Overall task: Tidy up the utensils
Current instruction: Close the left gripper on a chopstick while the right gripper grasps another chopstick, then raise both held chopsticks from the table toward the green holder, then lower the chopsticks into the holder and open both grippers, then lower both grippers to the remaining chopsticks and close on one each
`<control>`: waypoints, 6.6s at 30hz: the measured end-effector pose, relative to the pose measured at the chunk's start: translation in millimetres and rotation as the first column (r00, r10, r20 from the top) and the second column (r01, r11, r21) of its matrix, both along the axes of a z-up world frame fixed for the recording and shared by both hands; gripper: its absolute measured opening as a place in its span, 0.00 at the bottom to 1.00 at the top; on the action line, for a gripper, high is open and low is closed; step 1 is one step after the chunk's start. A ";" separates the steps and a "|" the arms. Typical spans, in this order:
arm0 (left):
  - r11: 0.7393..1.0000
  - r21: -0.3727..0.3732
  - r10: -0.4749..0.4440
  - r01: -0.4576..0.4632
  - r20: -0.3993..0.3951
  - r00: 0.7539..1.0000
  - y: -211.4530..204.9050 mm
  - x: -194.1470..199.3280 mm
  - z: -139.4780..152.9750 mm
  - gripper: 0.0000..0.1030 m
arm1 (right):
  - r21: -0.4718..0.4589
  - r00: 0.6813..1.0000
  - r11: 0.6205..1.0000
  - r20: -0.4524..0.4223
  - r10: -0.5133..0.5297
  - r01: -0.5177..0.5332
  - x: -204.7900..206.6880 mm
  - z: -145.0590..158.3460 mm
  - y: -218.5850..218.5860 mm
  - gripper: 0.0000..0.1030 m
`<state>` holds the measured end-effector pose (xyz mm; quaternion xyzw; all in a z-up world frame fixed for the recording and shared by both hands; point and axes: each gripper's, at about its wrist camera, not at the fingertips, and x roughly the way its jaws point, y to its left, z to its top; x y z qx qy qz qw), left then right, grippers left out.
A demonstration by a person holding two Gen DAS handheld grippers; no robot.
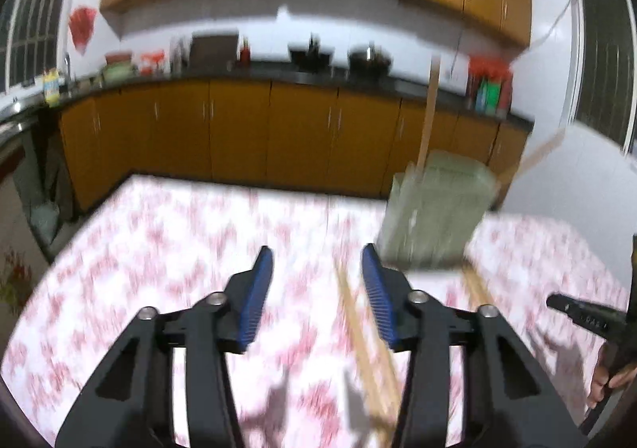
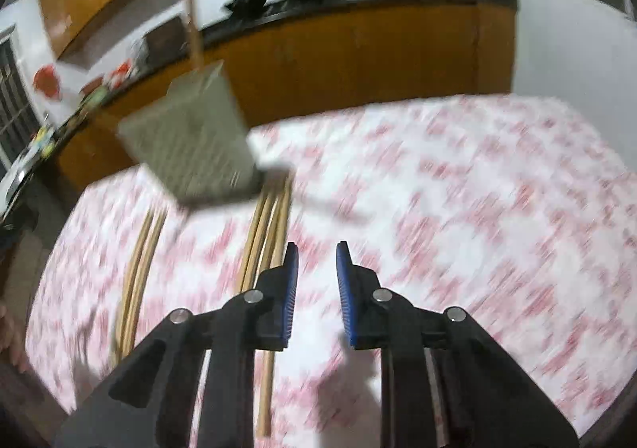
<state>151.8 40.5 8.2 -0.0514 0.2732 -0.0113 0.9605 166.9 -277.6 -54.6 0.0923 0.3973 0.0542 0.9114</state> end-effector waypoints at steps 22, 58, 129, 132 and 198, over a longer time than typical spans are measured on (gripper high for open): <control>0.987 -0.087 -0.152 0.134 -0.251 0.956 -30.5 -13.5 -81.0 0.23 | -0.097 0.997 0.995 -0.075 -0.024 0.017 -7.0 -43.1 16.4 0.08; 0.999 -0.014 -0.038 0.035 -0.327 0.944 -2.2 26.8 -94.7 0.07 | -0.181 0.997 0.982 -0.045 -0.070 0.061 13.9 -44.1 15.2 0.08; 0.999 -0.028 -0.049 0.047 -0.105 0.993 2.8 7.6 -21.4 0.07 | -0.086 0.972 0.988 0.207 -0.110 0.130 -17.2 36.1 -13.9 0.08; 0.998 -0.048 -0.043 0.042 -0.029 0.999 4.9 5.4 4.0 0.07 | -0.077 0.957 0.986 0.266 -0.119 0.144 -21.4 55.8 -16.8 0.08; 0.995 -0.098 0.051 -0.027 0.249 0.967 0.0 -14.8 65.0 0.46 | 0.021 0.968 0.984 0.179 -0.177 0.176 3.6 64.8 -37.4 0.36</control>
